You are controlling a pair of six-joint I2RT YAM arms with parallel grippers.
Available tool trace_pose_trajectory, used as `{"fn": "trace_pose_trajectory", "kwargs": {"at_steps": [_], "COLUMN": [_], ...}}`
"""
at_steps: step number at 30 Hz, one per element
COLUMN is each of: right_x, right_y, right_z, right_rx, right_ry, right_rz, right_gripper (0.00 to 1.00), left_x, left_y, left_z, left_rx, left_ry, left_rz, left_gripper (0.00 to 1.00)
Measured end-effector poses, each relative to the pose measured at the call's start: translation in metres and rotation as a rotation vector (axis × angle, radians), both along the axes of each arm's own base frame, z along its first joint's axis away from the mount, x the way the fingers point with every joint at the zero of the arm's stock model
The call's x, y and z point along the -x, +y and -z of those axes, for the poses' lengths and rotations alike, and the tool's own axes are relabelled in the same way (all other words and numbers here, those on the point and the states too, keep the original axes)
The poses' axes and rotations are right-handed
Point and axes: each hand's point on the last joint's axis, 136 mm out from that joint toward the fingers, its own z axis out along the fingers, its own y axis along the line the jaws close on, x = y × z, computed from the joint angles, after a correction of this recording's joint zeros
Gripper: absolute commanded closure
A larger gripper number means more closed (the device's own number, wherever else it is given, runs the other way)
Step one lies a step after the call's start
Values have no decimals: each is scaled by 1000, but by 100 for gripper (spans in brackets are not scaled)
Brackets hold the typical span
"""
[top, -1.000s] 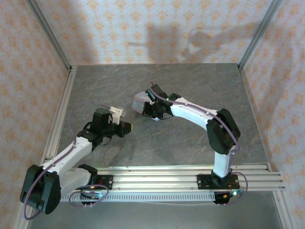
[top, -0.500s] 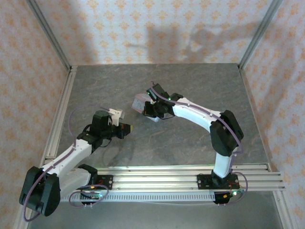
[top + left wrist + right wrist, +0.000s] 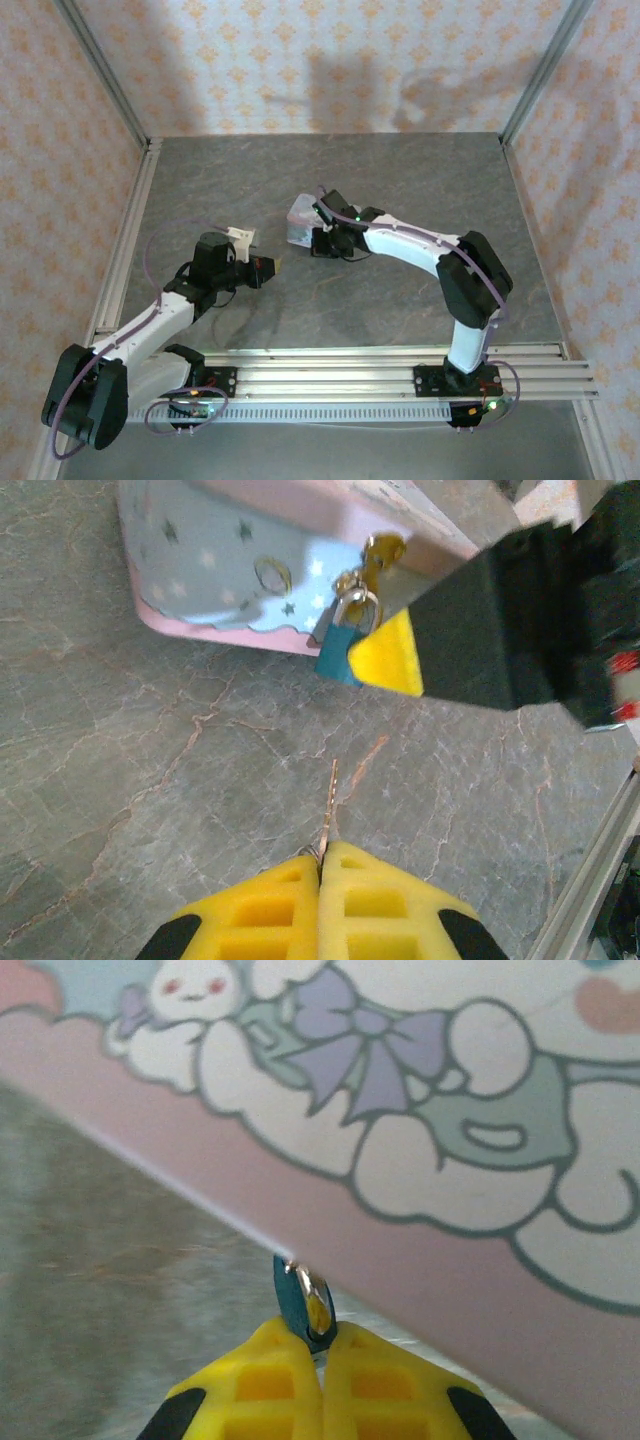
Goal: Unlock the padlock with the key
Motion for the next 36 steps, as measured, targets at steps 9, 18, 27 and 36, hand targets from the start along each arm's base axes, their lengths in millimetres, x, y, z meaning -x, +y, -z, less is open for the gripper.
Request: {"fn": "trace_pose_trajectory", "kwargs": {"at_steps": [9, 18, 27, 36], "right_x": [1, -6, -9, -27], "right_y": [-21, -40, -32, -33], "right_z": [28, 33, 8, 19], "right_rx": [98, 211, 285, 328], "right_ry": [-56, -133, -223, -247], "right_rz": [-25, 49, 179, 318], "right_gripper": [97, 59, 58, 58], "left_x": [4, 6, 7, 9], "left_y": [3, 5, 6, 7], "left_z": [6, 7, 10, 12], "left_rx": [-10, -19, -26, -37], "left_ry": [10, 15, 28, 31], "left_rz": [-9, -17, -20, -11], "left_gripper": [100, 100, 100, 100]}}
